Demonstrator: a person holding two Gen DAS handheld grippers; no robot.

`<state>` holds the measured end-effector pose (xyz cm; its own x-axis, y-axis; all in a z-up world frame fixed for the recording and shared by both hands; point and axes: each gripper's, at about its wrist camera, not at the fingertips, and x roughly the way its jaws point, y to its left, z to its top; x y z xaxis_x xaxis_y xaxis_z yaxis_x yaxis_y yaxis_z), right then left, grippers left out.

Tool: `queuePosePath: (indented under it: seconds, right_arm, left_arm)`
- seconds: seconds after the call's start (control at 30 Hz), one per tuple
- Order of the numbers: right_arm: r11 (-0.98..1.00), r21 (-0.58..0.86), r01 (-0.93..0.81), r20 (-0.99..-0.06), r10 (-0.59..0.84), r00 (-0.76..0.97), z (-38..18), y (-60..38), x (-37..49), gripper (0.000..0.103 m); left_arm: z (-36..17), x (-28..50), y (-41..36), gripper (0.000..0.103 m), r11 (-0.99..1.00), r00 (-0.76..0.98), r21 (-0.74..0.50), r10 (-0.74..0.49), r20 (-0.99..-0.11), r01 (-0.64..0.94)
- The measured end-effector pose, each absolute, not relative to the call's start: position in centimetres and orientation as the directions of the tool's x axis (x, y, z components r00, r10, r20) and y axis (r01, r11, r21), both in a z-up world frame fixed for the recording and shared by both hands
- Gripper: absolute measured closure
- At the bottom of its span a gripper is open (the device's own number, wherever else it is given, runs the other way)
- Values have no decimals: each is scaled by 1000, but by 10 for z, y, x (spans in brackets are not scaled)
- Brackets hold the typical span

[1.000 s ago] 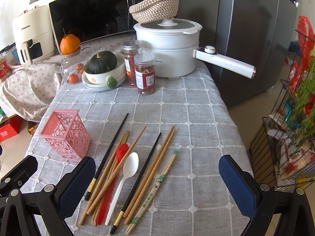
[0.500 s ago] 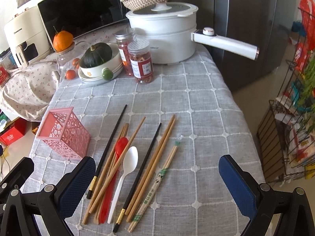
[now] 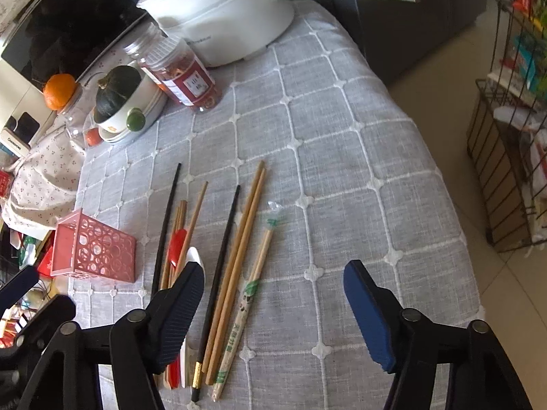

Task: Organize utensils
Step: 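Grasp a wooden chopstick with the left tool while the right tool grasps the wrapped chopstick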

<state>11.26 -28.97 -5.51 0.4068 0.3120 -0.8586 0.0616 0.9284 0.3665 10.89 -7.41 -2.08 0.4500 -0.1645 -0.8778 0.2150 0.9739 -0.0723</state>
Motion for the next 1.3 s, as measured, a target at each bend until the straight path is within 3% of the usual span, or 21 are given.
queuePosePath:
  seconds: [0.2,0.3,0.47,0.6,0.73,0.93,1.13,1.3]
  right_arm:
    - [944,324,68,-892,281,355,-74,-298,122,49]
    - [948,310,68,-905,272,329,-82,-302,128,50]
    - [944,314,98,-913,273,303,-92,-310,134,50]
    - [939,328,104,-911,286,297,-94,-310,138,50]
    - [941,326,95,-912,286,294,-95,-304,140,48]
    - [951,296,94,-926,262,271,-104,-290,145,46]
    - [961,262,91,-941,233,245,-115,-269,151,45]
    - [967,243,72,-949,222,222,-124,-247,155,45]
  left_arm:
    - [-75,172,-100,65,976,313,-80,-142,-939,203]
    - [-102,194,-106,73,981,262,-84,-129,-956,175]
    - [-131,213,-112,78,984,231,-50,-90,-969,173]
    - [-145,221,-113,95,985,199,-69,-100,-975,158]
    - [-135,210,-110,98,982,241,-63,-106,-965,181]
    - [-80,169,-89,98,970,355,-105,-179,-918,219]
    - [-15,103,-51,98,957,494,-138,-251,-832,254]
    - [-2,61,-16,98,957,588,-178,-282,-758,230]
